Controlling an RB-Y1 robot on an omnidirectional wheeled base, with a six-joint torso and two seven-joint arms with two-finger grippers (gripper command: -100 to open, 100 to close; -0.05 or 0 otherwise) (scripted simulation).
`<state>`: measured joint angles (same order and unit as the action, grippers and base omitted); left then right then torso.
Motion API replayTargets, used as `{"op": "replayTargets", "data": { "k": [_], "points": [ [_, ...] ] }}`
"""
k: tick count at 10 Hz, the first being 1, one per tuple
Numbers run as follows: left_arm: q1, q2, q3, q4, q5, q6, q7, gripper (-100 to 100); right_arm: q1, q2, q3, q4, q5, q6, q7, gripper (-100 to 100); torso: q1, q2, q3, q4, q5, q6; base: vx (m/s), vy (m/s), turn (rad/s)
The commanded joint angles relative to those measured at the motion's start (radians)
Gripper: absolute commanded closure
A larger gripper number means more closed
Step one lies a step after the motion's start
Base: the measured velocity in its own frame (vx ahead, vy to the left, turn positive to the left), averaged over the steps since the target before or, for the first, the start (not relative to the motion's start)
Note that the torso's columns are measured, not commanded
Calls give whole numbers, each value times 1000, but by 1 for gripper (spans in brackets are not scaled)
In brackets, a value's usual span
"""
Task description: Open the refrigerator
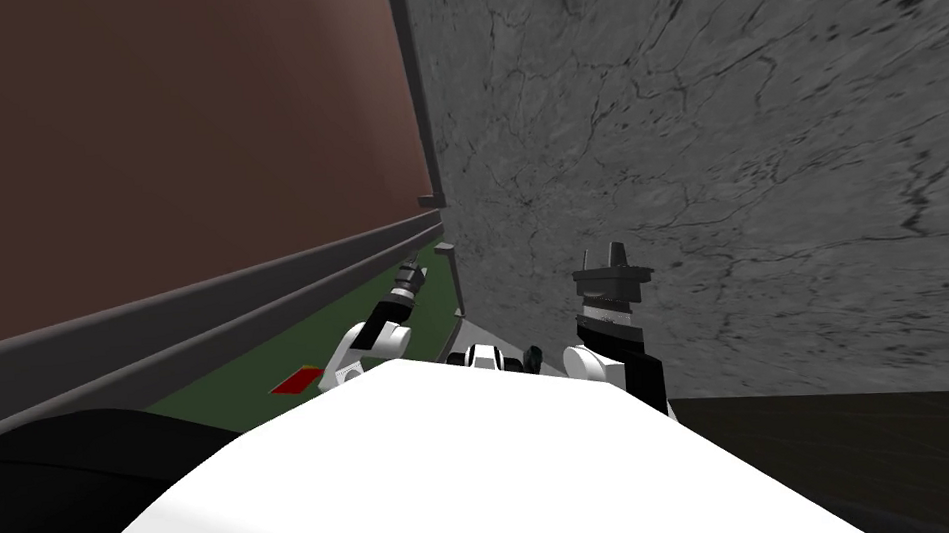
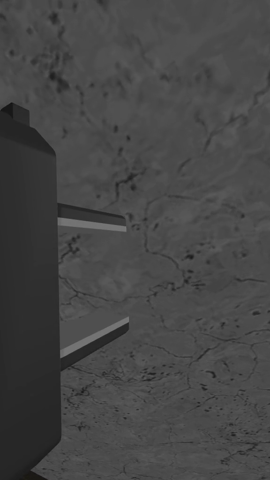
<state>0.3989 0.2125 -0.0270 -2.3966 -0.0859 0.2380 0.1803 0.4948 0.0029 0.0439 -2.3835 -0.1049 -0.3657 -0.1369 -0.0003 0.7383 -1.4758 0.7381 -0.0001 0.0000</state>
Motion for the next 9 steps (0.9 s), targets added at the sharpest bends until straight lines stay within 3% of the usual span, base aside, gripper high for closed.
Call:
{"op": "replayTargets", "data": {
  "k": [1,9],
  "points": [
    [-8,28,-12,-18,-8,72,11,-100,0,0,0,0,0,0,0,0,0,0,0,0,0,0,91,10,-73],
    [-35,104,-46,-67,-30,292,48,-100,0,0,0,0,0,0,0,0,0,0,0,0,0,0,89,21,-85]
  ]
}}
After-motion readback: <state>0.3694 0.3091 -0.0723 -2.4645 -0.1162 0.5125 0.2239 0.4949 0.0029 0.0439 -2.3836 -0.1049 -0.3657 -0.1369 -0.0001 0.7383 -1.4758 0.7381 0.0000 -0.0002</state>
